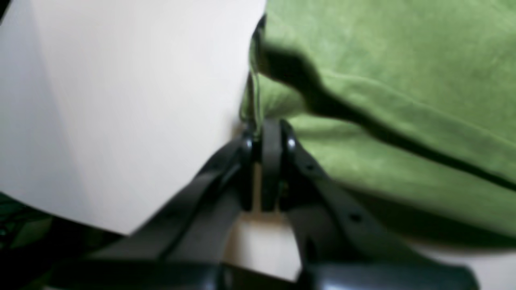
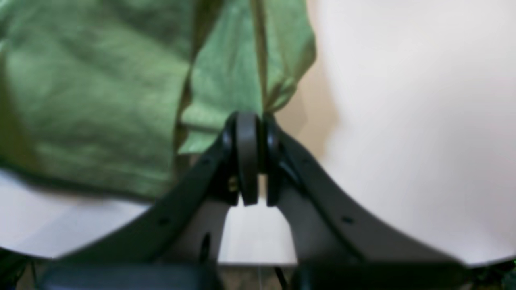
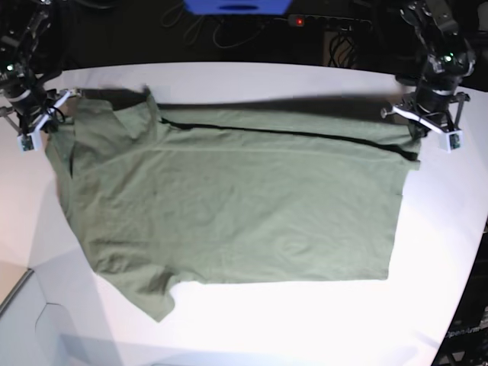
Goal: Layout the t-shirt on the table in an organized manner, then fold the t-shirt properly
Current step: 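Lift the folded edge with both grippers and pull it back flat, then lower the shirt edge with both grippers and open them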
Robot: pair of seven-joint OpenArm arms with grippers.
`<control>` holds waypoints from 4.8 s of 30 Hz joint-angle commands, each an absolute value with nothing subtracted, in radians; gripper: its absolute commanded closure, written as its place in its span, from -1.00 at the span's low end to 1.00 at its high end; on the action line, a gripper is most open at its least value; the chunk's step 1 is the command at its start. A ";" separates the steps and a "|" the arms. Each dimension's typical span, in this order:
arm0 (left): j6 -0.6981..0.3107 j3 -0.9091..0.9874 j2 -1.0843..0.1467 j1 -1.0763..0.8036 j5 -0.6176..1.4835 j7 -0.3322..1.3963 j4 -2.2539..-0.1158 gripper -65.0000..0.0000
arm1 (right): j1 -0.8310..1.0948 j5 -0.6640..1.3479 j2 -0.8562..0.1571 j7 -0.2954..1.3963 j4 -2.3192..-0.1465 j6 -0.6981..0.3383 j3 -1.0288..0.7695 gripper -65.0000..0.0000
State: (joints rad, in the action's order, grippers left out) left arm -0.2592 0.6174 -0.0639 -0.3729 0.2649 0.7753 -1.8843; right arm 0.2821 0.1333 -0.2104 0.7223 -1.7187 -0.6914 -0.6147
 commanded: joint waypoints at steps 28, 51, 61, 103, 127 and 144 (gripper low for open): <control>-0.257 0.616 -0.196 0.002 0.265 1.254 -1.952 1.00 | -0.065 -0.110 -0.414 1.027 -1.698 -0.698 -0.239 1.00; -0.257 0.625 -0.194 -0.102 0.265 1.244 -1.951 1.00 | -0.015 -0.154 -0.280 1.026 -1.721 -0.698 -0.536 1.00; -0.257 0.619 -0.163 -0.274 0.265 1.125 -1.946 1.00 | 0.214 -0.154 -0.113 0.819 -1.799 -0.698 -0.639 1.00; -0.257 0.622 -0.156 -0.369 0.263 0.911 -1.666 1.00 | 0.344 -0.154 -0.059 0.786 -1.799 -0.698 -0.653 0.97; -0.257 0.624 -0.156 -0.383 0.263 0.911 -1.666 0.32 | 0.320 -0.154 -0.062 0.786 -1.804 -0.698 -0.677 0.41; -0.254 0.667 -0.148 -0.400 0.254 0.923 -1.771 0.32 | 0.318 -0.154 -0.065 0.786 -1.805 -0.698 -0.696 -0.03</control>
